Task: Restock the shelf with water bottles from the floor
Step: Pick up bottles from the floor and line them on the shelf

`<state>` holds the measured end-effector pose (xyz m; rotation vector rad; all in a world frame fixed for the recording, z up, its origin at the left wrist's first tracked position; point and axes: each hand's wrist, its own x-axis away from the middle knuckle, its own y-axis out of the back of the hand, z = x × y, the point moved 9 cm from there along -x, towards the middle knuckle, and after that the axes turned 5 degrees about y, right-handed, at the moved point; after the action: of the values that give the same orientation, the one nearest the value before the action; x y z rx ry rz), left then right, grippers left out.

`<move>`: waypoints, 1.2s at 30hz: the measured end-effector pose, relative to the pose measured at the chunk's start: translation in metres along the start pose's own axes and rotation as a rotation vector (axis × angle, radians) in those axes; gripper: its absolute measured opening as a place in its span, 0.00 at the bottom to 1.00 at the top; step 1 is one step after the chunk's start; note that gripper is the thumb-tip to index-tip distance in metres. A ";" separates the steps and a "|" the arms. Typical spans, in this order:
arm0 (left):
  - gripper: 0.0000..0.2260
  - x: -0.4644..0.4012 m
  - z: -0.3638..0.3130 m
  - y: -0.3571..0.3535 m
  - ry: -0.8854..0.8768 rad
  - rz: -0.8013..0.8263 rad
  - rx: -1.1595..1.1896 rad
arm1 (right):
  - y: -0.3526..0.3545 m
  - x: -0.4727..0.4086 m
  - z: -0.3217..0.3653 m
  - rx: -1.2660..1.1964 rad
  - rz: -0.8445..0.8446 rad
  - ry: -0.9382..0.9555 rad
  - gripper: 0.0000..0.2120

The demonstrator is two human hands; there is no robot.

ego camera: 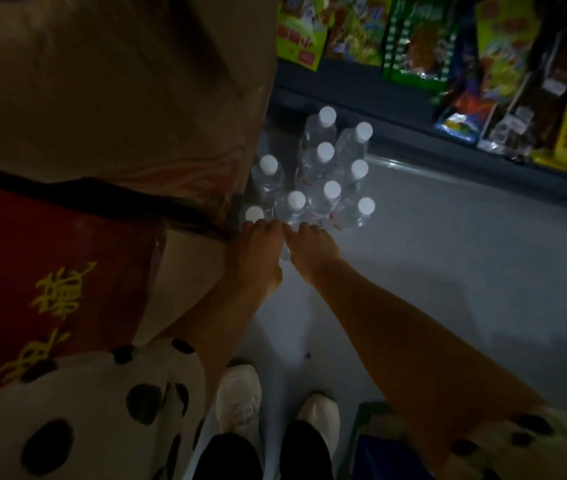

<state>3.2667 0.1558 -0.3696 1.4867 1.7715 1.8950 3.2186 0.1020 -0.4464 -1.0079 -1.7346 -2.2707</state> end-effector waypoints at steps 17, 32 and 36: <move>0.28 0.173 -0.123 0.285 -0.267 -0.020 0.301 | 0.395 0.286 -0.014 -0.183 -0.180 0.221 0.16; 0.32 0.396 -0.234 0.656 -0.625 -0.220 0.527 | 0.831 0.591 0.039 -0.024 -0.797 0.258 0.16; 0.23 0.434 -0.240 0.726 -0.701 -0.286 0.542 | 0.898 0.627 0.056 -0.072 -0.915 0.253 0.13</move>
<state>3.2347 0.0796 0.5054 1.6407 2.0304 0.6407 3.1735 0.0320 0.6472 0.1680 -2.2879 -2.7605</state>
